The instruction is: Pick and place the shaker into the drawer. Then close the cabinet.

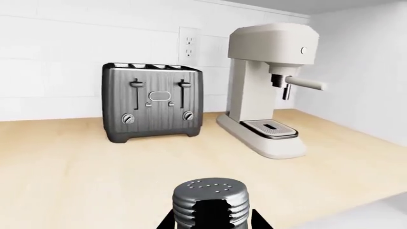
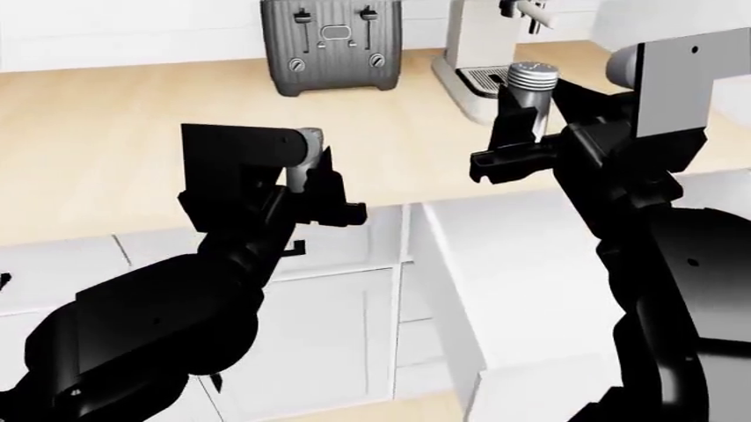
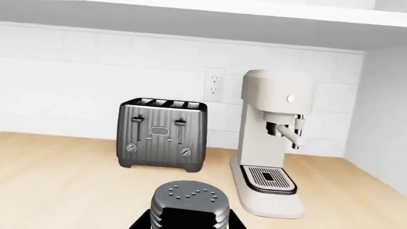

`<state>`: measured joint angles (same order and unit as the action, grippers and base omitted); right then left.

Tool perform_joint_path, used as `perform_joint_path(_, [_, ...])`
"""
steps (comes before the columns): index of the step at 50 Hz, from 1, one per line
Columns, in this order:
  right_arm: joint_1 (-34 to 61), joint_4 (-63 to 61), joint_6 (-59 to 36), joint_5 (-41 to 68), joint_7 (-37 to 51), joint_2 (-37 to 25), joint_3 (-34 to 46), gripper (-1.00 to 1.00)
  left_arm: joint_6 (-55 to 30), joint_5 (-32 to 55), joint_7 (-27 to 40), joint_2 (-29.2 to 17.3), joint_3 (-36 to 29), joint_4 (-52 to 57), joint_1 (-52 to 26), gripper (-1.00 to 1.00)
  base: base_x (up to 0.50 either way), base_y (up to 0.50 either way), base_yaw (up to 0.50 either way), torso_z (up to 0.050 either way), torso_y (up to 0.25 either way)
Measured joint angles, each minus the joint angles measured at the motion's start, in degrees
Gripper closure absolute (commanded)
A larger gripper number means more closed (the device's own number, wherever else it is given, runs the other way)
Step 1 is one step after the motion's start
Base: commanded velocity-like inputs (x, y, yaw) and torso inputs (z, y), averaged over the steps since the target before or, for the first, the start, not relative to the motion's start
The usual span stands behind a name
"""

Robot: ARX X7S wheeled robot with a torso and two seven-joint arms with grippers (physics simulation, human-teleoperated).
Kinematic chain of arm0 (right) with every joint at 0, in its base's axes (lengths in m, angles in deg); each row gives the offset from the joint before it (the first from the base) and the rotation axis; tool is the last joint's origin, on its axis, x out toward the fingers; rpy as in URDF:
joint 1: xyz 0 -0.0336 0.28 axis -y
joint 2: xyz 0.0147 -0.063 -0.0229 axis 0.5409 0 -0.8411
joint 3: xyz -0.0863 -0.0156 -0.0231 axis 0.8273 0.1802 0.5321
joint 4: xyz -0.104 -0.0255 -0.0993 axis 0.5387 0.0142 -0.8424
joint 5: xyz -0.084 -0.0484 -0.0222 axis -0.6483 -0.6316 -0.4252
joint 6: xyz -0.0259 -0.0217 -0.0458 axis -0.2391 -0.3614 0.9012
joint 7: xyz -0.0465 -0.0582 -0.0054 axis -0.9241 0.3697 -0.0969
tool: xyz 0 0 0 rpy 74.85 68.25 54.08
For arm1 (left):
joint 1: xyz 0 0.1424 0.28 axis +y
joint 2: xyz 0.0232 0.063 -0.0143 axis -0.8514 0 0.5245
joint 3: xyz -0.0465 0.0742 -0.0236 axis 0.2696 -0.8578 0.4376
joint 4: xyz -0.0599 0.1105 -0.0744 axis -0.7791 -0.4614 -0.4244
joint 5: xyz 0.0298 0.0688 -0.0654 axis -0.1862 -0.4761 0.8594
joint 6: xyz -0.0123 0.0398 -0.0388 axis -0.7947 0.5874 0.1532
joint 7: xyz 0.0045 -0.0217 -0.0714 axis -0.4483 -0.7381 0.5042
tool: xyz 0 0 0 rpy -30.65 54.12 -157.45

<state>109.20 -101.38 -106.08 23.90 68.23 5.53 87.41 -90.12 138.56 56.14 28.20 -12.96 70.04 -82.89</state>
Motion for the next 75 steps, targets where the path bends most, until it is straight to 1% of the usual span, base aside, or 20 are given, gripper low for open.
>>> perform_joint_path(15, [-0.53, -0.77, -0.96, 0.52, 0.45, -0.77, 0.34, 1.0, 0.25, -0.33, -0.7, 0.02, -0.31, -0.32, 0.19, 1.0, -0.04, -0.5, 0.0, 0.0, 0.001])
perform_joint_path(23, [-0.64, -1.07, -1.42, 0.69, 0.6, -1.11, 0.43, 1.0, 0.33, -0.24, -1.03, 0.15, -0.51, -0.32, 0.21, 1.0, 0.3, -0.42, 0.0, 0.001, 0.0])
perform_joint_path(27, [-0.77, -1.09, -1.41, 0.8, 0.71, -1.25, 0.58, 1.0, 0.37, -0.24, -1.08, 0.15, -0.54, -0.31, 0.25, 1.0, 0.46, -0.16, 0.0, 0.0, 0.003])
perform_joint_path(45, [-1.43, -0.98, -1.56, 1.45, 1.26, -1.85, 1.61, 1.0, 0.48, -0.47, -1.34, -0.14, -0.79, -0.22, 0.8, 1.0, 0.0, 0.0, 0.0, 0.0, 0.001])
perform_joint_path(53, [-0.7, -2.2, -4.45, 0.21, 0.97, -5.06, 3.84, 1.0, -1.79, 0.0, -4.58, 0.17, -2.26, 0.03, -2.67, 1.0, 0.0, 0.0, 0.0, 0.0, 0.001])
perform_joint_path(55, [-0.46, -2.34, -5.09, -3.55, -2.08, -5.6, 5.23, 1.0, -2.74, 0.43, -5.85, 0.53, -2.68, -0.01, -4.39, 1.0, 0.0, 0.0, 0.0, 0.0, 0.0])
perform_joint_path(58, [0.43, -1.68, -5.85, -13.44, -11.34, -5.45, 8.06, 1.0, -4.22, 1.17, -7.72, 1.23, -3.31, 0.0, -7.13, 1.0, 0.0, 0.0, 0.0, 0.0, 0.0])
perform_joint_path(65, [3.83, 0.96, -6.41, -45.84, -36.56, -6.54, 12.3, 1.0, -7.52, 2.28, -11.17, 3.03, -5.22, 0.64, -12.66, 1.0, 0.0, 0.0, 0.0, 0.0, 0.0])
perform_joint_path(68, [6.09, 2.31, -5.08, -57.0, -45.78, -7.69, 12.29, 1.0, -8.69, 2.5, -12.39, 3.7, -6.13, 1.08, -14.41, 1.0, 0.0, 0.0, 0.0, 0.0, 0.0])
perform_joint_path(72, [9.46, 3.97, -2.33, -66.85, -54.46, -9.25, 11.43, 1.0, -10.09, 2.52, -13.86, 4.53, -7.58, 1.79, -16.1, 1.0, 0.0, 0.0, 0.0, 0.0, 0.002])
perform_joint_path(75, [12.65, 5.0, -3.8, -70.94, -59.05, -12.82, 13.65, 1.0, -10.94, 2.24, -14.82, 5.12, -8.89, 2.4, -16.79, 1.0, 0.0, 0.0, 0.0, 0.003, 0.0])
